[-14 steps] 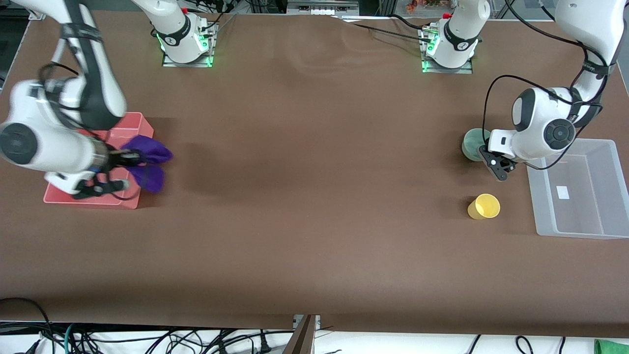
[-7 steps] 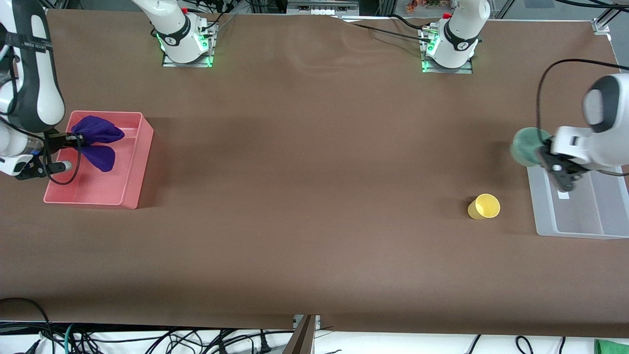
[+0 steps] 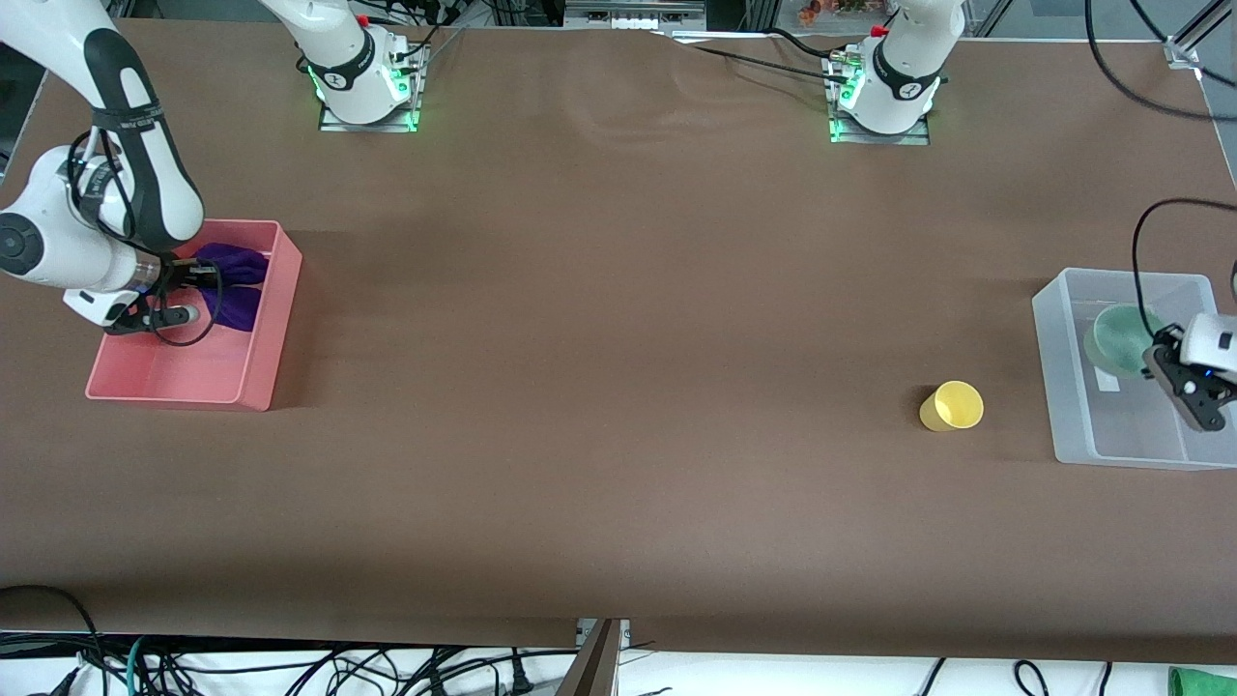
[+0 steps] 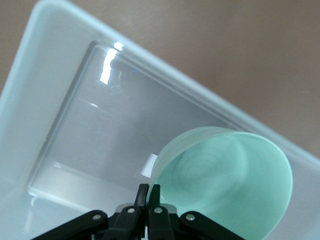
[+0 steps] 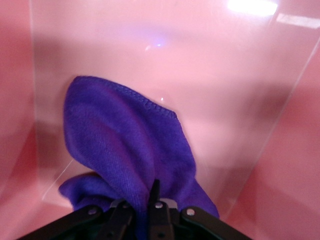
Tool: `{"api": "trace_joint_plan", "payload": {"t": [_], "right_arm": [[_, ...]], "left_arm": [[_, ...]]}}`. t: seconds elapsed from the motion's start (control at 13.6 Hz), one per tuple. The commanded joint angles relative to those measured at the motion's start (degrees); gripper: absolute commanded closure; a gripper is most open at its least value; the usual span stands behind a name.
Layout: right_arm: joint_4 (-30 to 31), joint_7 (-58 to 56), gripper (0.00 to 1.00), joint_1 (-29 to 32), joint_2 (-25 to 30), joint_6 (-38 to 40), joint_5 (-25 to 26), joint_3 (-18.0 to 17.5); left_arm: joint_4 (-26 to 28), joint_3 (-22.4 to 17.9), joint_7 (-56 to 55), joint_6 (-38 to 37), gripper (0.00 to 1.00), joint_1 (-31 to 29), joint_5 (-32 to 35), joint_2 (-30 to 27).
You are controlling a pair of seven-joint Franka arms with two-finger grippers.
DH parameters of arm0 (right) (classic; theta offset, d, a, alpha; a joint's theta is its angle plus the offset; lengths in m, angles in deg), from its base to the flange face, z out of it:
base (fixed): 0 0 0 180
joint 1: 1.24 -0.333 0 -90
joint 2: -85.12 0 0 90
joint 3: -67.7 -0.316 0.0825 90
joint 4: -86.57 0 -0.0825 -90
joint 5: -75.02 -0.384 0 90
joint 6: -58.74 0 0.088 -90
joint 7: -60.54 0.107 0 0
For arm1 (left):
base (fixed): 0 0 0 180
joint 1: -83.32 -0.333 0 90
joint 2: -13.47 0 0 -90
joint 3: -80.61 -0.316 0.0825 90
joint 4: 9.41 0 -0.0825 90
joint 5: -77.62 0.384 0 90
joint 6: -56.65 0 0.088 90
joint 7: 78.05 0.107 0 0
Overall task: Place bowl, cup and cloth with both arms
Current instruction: 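Release the cloth in the pink bin while the left gripper drops the bowl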
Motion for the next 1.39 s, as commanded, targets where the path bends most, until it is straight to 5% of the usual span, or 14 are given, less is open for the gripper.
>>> {"api": "trace_joint_plan", "payload": {"t": [0.0, 0.07, 0.15, 0.22, 0.37, 0.66, 0.95, 1.1, 1.32], "right_arm": [[1.50, -0.56, 0.92, 0.52, -0.97, -4.56, 0.03, 0.05], [1.42, -0.38, 0.32, 0.52, -0.89, -4.57, -0.06, 0.05], [1.24, -0.29, 0.00, 0.52, -0.11, -4.04, -0.67, 0.05], [0.98, 0.14, 0.00, 0.52, 1.64, -3.43, -0.76, 0.05], [-1.64, 0.32, 0.00, 0.43, 5.16, 2.60, -0.85, -1.08], [-17.70, 0.15, 0.00, 0.43, 6.76, 26.13, -4.88, -6.70], [-34.58, 5.29, 0.00, 0.08, 6.84, 42.42, -4.98, -15.49], [-40.48, 16.88, 0.00, 0.08, 6.76, 50.07, -6.11, -17.78], [-46.03, 19.21, 0.00, 0.08, 7.54, 51.42, -4.90, -18.15]], "left_arm": [[-2.76, 0.77, 2.39, 1.52, 0.98, -1.89, 0.84, 3.67], [-2.76, 0.77, 1.87, 1.53, 0.54, -1.98, 0.66, 4.03], [-2.76, 0.68, 1.87, 1.09, 0.09, -1.72, 0.75, 3.86], [-2.84, 0.94, 2.39, 0.48, 0.00, -1.81, 0.83, 3.33], [-3.10, 2.43, 1.79, -5.12, 0.00, -1.46, 0.57, 0.09], [-3.46, 11.46, -9.16, -15.07, 0.00, -1.46, -0.40, -5.98], [-2.14, 15.88, -28.75, -15.18, 0.00, 0.55, -4.78, -4.33], [-1.53, 15.88, -38.60, -14.47, 0.01, 3.02, -6.19, -2.48], [0.05, 15.88, -46.01, -9.31, 0.02, 5.83, -7.16, 1.03]]}}
